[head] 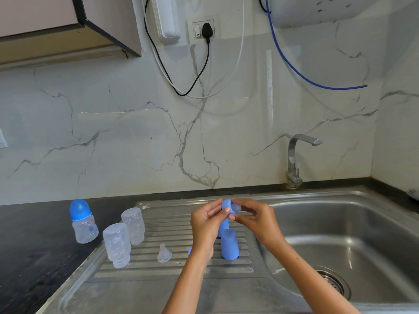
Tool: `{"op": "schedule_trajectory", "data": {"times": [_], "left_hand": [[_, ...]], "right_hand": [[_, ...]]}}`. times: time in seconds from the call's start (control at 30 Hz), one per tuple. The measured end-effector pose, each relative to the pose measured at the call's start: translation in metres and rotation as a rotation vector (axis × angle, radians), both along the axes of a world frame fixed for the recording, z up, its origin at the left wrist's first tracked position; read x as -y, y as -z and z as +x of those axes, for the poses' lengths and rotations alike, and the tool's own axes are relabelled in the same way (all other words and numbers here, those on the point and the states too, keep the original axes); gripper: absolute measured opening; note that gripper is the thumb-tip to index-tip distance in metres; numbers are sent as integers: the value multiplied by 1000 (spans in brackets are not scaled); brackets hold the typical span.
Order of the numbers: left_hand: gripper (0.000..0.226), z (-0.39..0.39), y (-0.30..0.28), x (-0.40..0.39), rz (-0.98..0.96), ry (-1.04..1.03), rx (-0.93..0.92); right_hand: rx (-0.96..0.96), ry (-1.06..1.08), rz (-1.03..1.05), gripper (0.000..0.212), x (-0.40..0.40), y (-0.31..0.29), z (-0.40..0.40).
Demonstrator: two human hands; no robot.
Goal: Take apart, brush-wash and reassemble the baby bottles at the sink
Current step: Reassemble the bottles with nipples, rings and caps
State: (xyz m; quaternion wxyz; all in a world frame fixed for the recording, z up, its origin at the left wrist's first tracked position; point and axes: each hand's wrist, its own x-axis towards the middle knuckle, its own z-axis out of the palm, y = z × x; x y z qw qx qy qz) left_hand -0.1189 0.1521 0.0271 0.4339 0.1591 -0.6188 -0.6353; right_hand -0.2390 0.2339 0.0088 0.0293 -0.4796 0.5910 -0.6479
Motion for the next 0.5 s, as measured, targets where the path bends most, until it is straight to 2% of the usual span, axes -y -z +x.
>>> {"op": "schedule_trajectory", "data": {"times": [0.2,0.4,0.5], "left_hand": [[24,3,-2,6,-17,-8,18],[46,8,-4,6,-68,133,32],[46,10,-6,5,-56,174,17]], "right_hand": [[121,-103,-35,19,-6,-8,0],[236,-125,-62,16,-10,-13,6],[299,-155,-57,15,-12,-14,7]]}}
